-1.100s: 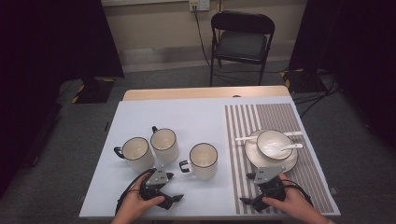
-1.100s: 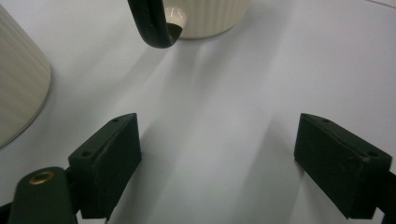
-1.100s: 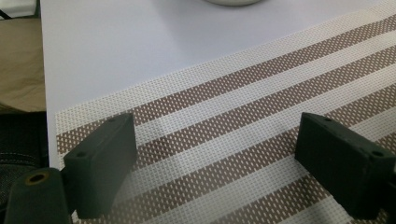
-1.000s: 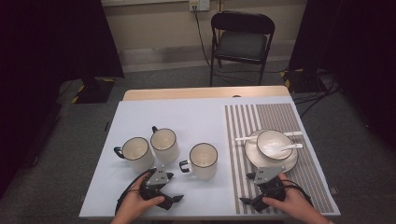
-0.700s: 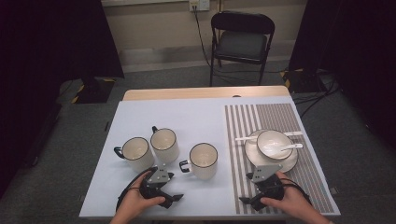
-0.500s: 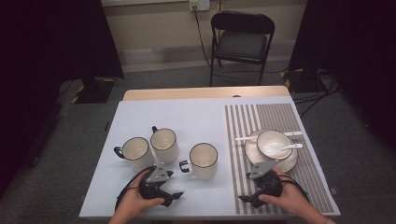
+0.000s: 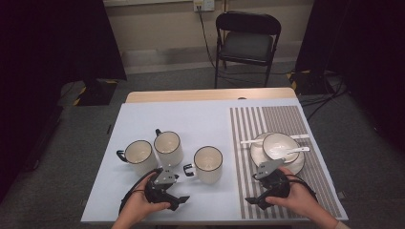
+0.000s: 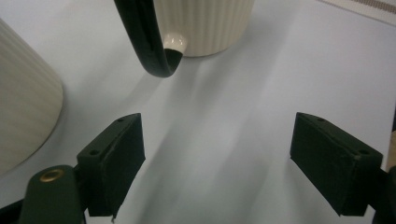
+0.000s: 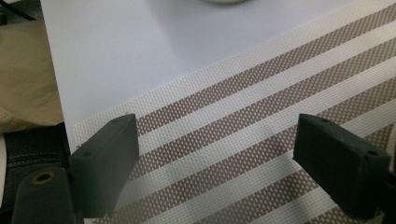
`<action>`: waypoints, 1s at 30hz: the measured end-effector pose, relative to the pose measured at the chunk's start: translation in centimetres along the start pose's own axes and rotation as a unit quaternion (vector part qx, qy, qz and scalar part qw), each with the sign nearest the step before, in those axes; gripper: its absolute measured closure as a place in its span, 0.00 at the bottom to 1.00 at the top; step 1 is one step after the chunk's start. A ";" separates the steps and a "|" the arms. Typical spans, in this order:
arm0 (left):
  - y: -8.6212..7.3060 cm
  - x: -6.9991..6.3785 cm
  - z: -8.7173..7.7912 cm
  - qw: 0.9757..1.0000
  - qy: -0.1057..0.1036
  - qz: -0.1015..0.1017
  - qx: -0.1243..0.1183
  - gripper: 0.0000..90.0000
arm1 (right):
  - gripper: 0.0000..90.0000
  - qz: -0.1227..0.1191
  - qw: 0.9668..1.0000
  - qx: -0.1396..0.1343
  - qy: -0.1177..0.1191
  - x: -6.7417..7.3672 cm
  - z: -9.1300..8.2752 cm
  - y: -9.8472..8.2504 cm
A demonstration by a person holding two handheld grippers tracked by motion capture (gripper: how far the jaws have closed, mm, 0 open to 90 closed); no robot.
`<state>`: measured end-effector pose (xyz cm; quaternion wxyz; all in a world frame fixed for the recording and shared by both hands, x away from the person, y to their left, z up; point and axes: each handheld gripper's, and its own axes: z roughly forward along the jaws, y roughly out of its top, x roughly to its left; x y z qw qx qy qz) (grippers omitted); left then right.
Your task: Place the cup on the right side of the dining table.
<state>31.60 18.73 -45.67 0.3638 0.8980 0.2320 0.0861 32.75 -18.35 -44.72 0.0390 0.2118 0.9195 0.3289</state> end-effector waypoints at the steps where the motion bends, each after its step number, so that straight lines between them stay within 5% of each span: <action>1: 0.1 0.0 0.0 1.000 -0.001 0.002 -0.002 0.19 | 0.15 0.000 1.000 0.000 0.000 0.0 0.0 0.0; 30: 2.4 1.2 0.3 1.000 -0.008 0.002 -0.005 0.19 | 0.15 -0.017 1.000 0.008 0.002 -0.6 -0.4 4.8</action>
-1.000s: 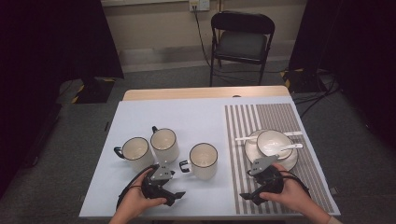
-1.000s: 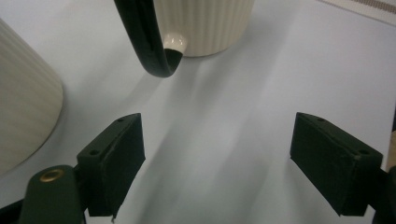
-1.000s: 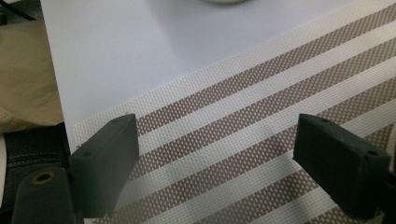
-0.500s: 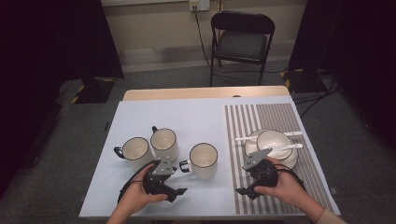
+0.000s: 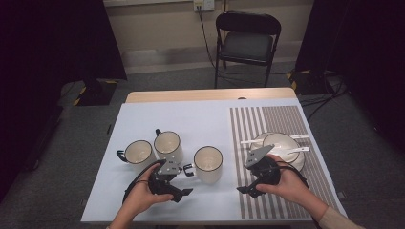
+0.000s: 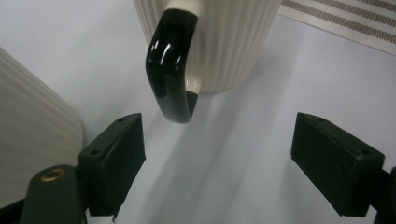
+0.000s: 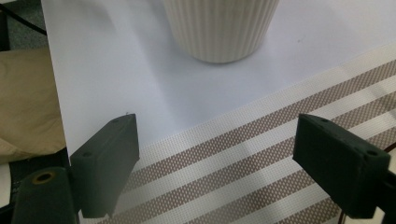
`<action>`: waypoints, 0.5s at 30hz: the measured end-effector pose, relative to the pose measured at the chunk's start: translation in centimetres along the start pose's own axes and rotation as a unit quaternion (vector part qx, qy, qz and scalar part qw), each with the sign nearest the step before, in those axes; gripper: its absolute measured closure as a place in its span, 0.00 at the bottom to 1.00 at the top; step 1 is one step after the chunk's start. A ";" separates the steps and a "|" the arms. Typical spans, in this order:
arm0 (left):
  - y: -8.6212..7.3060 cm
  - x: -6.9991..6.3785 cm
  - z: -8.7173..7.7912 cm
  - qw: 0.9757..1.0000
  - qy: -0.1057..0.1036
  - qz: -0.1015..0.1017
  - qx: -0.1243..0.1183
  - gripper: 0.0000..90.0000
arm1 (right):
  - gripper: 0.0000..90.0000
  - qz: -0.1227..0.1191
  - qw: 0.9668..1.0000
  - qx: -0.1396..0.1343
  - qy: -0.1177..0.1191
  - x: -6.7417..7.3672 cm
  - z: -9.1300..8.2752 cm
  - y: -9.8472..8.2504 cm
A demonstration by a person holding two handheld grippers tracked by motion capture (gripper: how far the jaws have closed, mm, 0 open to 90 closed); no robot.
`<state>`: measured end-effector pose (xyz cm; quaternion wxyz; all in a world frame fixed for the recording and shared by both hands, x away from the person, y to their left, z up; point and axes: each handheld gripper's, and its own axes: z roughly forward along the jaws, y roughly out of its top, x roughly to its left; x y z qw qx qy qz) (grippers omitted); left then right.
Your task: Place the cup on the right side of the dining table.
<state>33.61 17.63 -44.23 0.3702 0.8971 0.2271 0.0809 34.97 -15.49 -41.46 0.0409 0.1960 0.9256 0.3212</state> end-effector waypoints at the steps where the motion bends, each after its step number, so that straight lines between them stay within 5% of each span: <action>1: 0.1 0.0 0.0 1.000 0.000 0.000 0.001 0.19 | 0.15 0.000 1.000 -0.002 0.001 -0.1 -0.1 0.4; 15: 1.4 0.2 0.4 1.000 0.001 0.003 -0.001 0.19 | 0.15 0.002 1.000 -0.002 -0.004 -0.8 -0.5 1.8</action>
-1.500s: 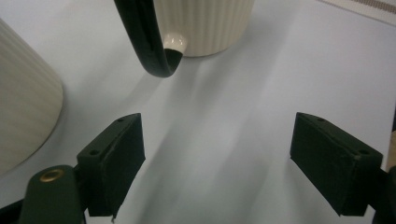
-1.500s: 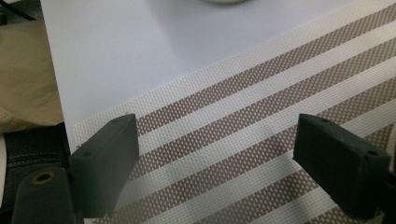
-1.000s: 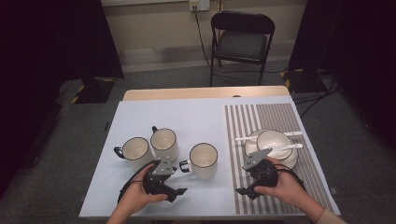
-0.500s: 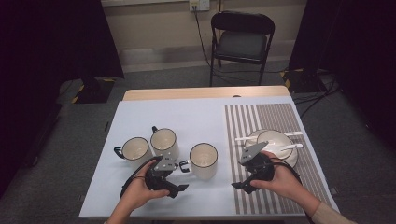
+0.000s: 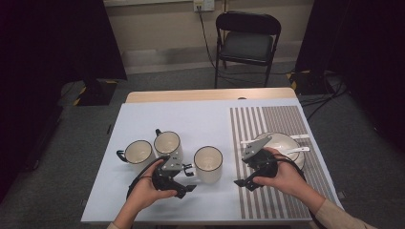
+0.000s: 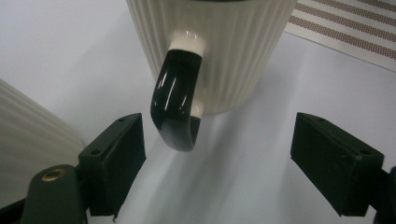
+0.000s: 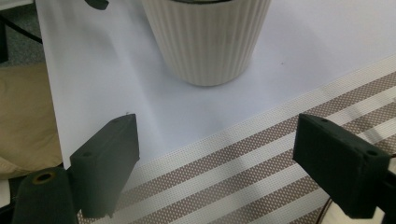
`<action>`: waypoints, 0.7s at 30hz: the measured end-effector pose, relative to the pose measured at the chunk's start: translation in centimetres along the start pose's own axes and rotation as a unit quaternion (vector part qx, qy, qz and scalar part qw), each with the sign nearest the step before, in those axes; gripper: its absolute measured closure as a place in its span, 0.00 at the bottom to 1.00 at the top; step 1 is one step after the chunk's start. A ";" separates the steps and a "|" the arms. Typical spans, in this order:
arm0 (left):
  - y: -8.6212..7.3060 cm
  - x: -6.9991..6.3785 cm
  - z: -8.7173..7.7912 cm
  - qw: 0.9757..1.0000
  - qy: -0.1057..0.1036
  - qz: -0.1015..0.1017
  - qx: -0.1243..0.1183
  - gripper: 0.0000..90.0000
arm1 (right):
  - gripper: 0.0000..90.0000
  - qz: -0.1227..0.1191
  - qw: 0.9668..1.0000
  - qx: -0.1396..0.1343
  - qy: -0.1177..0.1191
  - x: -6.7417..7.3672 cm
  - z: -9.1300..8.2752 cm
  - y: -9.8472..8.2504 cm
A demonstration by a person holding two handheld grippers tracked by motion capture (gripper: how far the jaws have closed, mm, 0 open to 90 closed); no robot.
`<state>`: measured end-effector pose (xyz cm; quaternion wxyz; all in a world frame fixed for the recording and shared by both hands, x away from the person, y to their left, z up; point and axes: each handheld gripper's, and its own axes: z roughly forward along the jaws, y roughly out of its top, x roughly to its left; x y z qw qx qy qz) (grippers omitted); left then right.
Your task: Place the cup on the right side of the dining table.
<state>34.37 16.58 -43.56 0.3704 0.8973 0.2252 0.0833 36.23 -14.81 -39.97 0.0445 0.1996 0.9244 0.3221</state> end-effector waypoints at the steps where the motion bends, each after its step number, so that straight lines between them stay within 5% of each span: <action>1: 0.1 0.0 0.0 1.000 0.000 0.002 0.000 0.19 | 0.15 0.001 1.000 0.000 0.000 -0.1 -0.1 0.1; 21: 0.2 0.6 0.0 1.000 0.011 -0.012 -0.004 0.19 | 0.15 -0.004 1.000 -0.007 -0.012 -0.7 -0.1 2.5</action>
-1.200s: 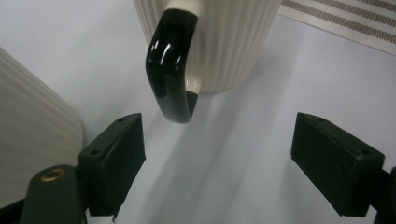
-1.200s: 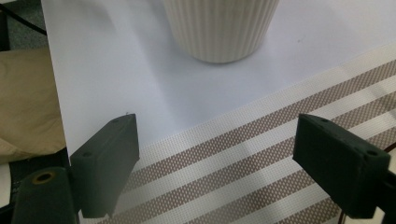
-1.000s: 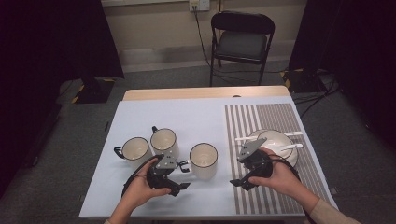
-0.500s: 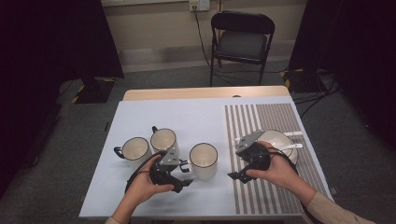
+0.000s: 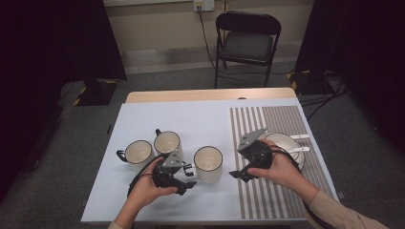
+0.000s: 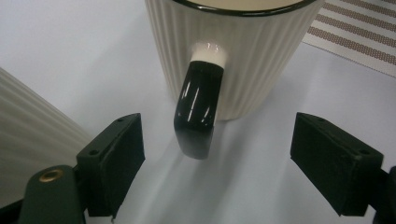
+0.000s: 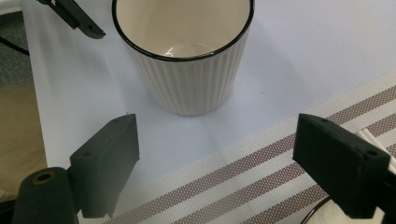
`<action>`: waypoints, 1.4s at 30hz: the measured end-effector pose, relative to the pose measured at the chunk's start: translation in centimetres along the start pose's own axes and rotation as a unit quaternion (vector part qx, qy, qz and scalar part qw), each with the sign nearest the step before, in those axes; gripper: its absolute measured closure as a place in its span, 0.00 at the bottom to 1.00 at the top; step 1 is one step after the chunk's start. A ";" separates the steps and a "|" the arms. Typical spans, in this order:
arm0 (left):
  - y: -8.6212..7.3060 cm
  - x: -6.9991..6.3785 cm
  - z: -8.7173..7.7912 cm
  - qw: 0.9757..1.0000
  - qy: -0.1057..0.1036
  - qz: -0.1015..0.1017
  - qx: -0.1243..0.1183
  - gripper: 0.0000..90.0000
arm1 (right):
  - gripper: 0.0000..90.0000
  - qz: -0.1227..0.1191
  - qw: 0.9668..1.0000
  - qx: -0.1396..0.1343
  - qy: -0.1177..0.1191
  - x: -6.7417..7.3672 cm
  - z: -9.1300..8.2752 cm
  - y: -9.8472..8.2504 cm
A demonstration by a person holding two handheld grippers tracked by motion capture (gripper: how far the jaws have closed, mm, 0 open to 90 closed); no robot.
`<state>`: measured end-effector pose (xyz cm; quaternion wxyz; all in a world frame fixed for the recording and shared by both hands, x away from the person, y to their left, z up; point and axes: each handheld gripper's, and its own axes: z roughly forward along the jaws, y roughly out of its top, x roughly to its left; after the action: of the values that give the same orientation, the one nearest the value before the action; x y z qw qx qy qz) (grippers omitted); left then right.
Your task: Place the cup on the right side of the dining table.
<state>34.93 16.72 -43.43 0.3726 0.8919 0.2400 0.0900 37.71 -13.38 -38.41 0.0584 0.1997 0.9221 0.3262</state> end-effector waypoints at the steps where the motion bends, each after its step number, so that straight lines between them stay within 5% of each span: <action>1: 0.0 0.0 0.0 1.000 0.000 -0.002 -0.001 0.19 | 0.15 0.001 1.000 0.001 0.002 0.0 0.0 0.1; 19: 0.1 0.2 0.3 1.000 -0.002 -0.001 -0.007 0.19 | 0.15 0.003 1.000 -0.007 -0.001 -1.3 0.0 1.8; 32: 0.2 0.4 0.3 1.000 -0.007 -0.001 -0.015 0.28 | 0.15 0.027 1.000 -0.009 -0.011 -2.2 0.1 2.9; 42: 0.1 0.6 0.1 1.000 0.000 -0.004 -0.025 0.37 | 0.16 0.021 1.000 -0.001 -0.014 -2.5 0.7 3.7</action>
<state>35.52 16.90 -43.48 0.3953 0.8812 0.2413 0.0944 41.36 -11.35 -36.65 0.0649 0.2233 0.9164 0.3257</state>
